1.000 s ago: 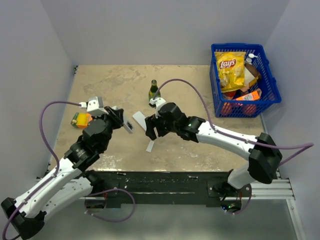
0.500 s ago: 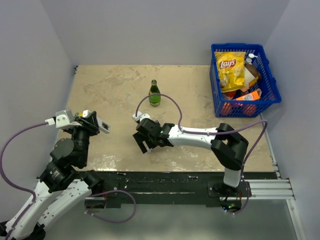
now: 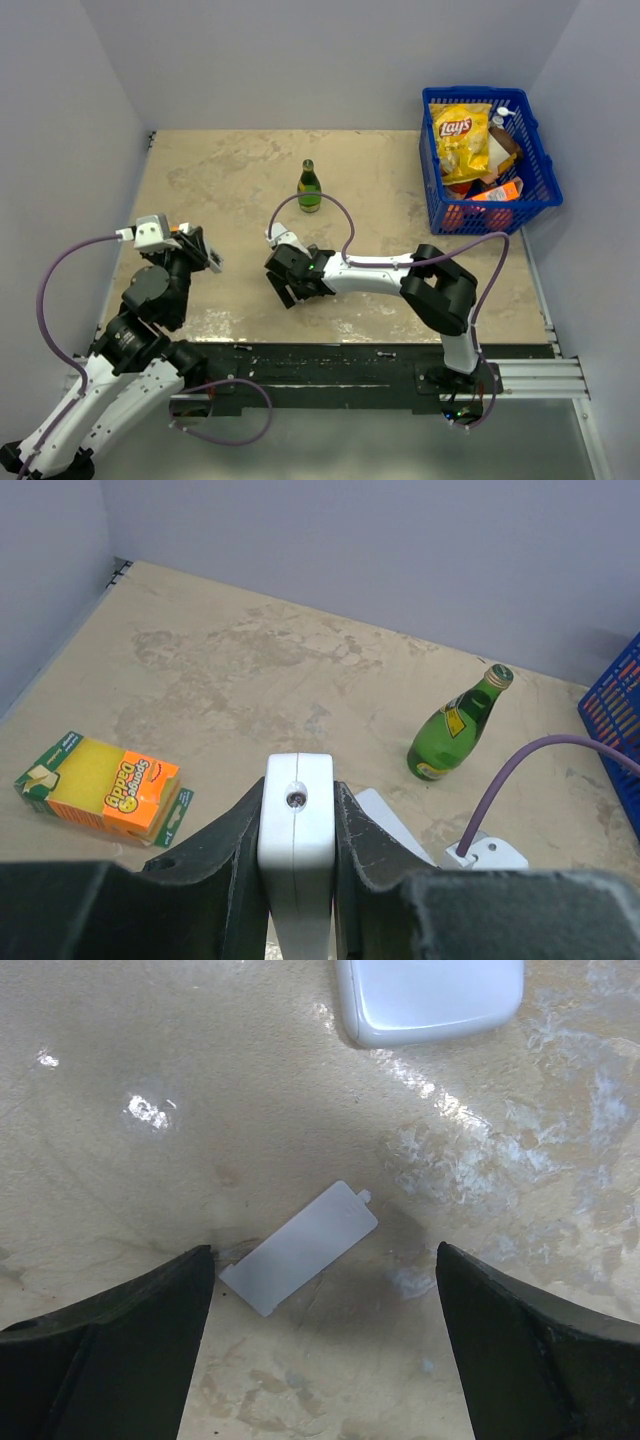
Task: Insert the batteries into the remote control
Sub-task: Adjust the battery cover at the center of the board.
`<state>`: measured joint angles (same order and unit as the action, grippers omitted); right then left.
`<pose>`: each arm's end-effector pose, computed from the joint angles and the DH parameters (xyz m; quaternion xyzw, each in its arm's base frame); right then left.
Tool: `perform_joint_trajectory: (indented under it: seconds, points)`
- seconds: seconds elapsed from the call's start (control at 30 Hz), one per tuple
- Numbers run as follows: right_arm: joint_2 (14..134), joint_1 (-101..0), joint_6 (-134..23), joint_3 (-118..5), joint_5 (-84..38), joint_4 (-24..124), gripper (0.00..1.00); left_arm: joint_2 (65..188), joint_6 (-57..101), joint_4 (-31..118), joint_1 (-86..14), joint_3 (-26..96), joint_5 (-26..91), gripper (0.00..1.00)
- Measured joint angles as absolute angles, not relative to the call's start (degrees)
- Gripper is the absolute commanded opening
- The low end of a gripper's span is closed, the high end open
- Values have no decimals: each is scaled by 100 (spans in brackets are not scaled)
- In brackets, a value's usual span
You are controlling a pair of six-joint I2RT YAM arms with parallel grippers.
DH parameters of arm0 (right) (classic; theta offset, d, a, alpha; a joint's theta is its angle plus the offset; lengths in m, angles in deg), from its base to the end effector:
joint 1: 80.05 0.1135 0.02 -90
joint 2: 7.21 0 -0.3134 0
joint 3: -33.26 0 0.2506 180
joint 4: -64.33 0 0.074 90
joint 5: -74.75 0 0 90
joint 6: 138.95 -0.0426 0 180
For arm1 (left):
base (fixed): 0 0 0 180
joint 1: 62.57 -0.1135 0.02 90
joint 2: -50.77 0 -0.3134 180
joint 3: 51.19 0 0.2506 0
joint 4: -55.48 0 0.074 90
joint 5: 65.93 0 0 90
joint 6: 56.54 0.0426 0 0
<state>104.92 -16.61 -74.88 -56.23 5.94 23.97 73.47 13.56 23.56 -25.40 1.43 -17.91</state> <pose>0.2020 0.3697 0.2060 -0.2667 0.9188 0.0342 0.2889 0.0600 -0.0097 0.3558 -0.1452 0.7014 -0.0834 0.6929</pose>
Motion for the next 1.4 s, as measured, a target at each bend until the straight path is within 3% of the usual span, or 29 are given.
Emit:
perform_joint_trajectory:
  seconds: [0.53, 1.03, 1.4]
  points:
    - [9882, -1722, -7401, -4919, 631, 1993, 89, 7447, 1356, 2393, -2807, 132, -1367, 0]
    - [9347, -2338, -6948, -4626, -534, 2089, 56, 7465, 1354, 2395, -2892, 130, -1221, 0]
    - [9723, -2303, -6924, -5206, -785, 1794, 48, 7434, 1354, 2400, -2973, 121, -1100, 0]
